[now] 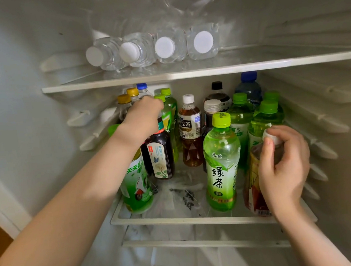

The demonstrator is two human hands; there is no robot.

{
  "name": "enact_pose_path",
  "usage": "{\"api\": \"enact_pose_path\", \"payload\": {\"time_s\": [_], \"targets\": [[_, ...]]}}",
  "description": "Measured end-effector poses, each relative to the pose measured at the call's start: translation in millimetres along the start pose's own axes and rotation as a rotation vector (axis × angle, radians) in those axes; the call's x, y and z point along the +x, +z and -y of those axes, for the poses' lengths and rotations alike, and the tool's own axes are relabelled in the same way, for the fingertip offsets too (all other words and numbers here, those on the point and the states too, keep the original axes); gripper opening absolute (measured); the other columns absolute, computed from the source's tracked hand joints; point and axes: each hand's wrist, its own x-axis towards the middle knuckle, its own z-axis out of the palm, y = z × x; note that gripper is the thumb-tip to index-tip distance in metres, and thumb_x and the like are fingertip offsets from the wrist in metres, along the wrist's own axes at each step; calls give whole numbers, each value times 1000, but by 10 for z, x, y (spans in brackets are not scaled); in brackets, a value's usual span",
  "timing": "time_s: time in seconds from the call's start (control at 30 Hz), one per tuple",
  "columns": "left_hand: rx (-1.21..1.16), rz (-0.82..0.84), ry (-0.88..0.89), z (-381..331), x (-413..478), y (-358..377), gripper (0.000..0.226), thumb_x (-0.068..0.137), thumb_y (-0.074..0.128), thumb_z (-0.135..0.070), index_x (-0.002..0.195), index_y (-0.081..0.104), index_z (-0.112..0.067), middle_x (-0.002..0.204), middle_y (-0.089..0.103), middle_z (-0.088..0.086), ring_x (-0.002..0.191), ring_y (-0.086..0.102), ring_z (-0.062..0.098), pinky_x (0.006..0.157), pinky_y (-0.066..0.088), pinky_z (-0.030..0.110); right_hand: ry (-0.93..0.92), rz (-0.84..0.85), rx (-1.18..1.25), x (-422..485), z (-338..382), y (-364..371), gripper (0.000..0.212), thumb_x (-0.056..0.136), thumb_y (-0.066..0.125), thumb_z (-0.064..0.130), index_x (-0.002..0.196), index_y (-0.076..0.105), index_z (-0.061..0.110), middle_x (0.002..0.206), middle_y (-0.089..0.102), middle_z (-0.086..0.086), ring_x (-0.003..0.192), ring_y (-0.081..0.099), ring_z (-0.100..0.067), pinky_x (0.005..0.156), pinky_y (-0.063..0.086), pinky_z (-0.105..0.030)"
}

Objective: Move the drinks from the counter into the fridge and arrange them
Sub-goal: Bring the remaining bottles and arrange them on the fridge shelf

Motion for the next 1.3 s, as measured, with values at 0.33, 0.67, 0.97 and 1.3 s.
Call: {"api": "enact_pose_path", "payload": {"time_s": [0.33,0.67,0.97,1.3], "targets": [[-119,-131,27,7,-74,88,63,77,72,-6,134,46,-12,139,37,11,125,41,33,97,44,45,-9,-14,18,-6,-4,4,21,93,46,11,100,60,-3,101,61,-14,102,53,-24,91,38,-33],[-503,-261,232,-352,139,125,38,93,56,-18,130,53,-13,132,46,4,122,45,18,100,31,22,-19,-10,31,4,-28,-2,22,93,45,14,99,60,-2,103,56,-4,103,54,-23,92,37,-29],[-470,-38,390,-704,406,157,46,95,55,-32,135,51,-11,128,56,13,118,51,28,100,41,38,-28,3,35,11,-63,4,22,94,45,14,99,61,0,103,56,-1,104,55,-21,94,37,-25],[-484,95,377,-609,340,106,37,89,59,-11,122,46,-18,107,55,7,91,51,20,70,40,30,-36,16,39,20,-52,-21,21,93,46,13,99,61,-1,103,56,0,105,55,-23,93,39,-31]]}}
